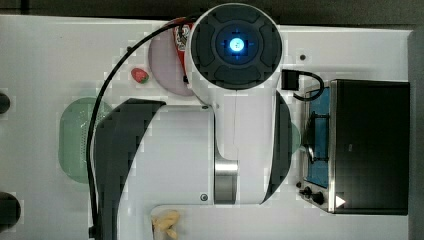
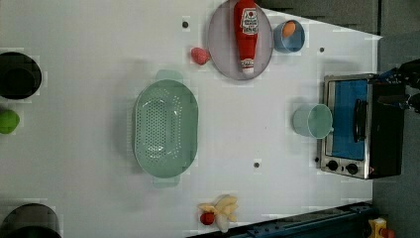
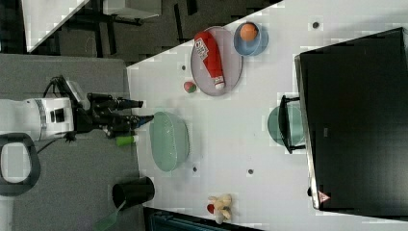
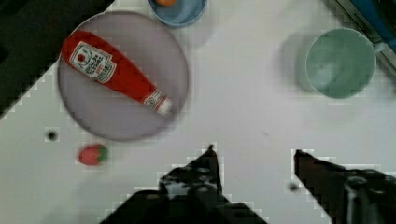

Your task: Drag strainer left to right.

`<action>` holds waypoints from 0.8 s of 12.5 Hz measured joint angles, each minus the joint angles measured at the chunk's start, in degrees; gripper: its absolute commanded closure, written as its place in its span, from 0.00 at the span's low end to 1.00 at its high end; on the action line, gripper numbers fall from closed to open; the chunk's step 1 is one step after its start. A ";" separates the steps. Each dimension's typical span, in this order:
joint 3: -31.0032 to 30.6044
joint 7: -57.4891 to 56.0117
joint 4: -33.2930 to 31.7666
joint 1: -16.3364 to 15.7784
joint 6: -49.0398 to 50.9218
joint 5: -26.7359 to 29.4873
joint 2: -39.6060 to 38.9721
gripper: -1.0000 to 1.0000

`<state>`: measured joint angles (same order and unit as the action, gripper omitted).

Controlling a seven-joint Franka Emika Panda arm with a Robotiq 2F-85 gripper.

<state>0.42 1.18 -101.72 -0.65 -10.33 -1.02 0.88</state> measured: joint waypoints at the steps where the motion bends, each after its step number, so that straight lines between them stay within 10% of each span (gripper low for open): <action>1: 0.18 0.82 -1.57 0.19 6.04 -0.93 2.43 0.20; 3: 1.05 1.72 -3.64 0.65 11.56 -0.67 8.21 0.00; 10: -10.54 9.31 1.18 1.75 8.35 2.80 14.62 0.00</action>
<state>-10.11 10.49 -100.55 1.10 -1.98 1.78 15.50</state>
